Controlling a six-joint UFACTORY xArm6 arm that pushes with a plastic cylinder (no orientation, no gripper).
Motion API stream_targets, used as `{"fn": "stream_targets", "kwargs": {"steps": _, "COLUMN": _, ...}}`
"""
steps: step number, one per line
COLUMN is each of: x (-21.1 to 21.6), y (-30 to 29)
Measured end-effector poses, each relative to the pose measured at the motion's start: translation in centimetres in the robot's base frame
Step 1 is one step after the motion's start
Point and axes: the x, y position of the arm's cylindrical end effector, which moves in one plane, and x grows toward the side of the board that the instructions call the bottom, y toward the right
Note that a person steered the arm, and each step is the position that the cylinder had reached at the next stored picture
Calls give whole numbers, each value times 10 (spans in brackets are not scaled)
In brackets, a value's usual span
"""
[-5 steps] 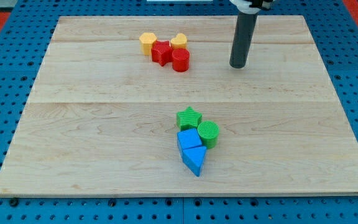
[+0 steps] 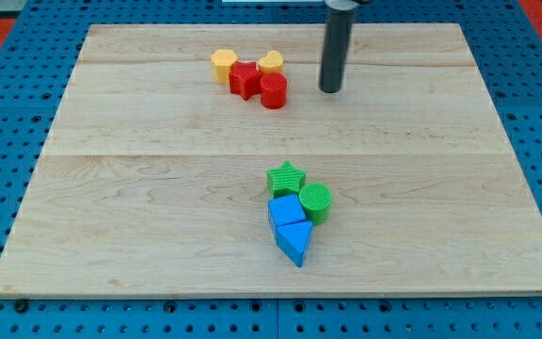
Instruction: Move the red star to the left
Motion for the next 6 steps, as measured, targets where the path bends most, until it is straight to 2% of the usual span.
{"fn": "stream_targets", "kwargs": {"steps": 1, "x": -6, "y": -56}}
{"fn": "stream_targets", "kwargs": {"steps": 3, "x": -6, "y": -133}}
{"fn": "stream_targets", "kwargs": {"steps": 4, "x": -6, "y": -206}}
{"fn": "stream_targets", "kwargs": {"steps": 5, "x": 36, "y": -216}}
{"fn": "stream_targets", "kwargs": {"steps": 6, "x": 12, "y": -251}}
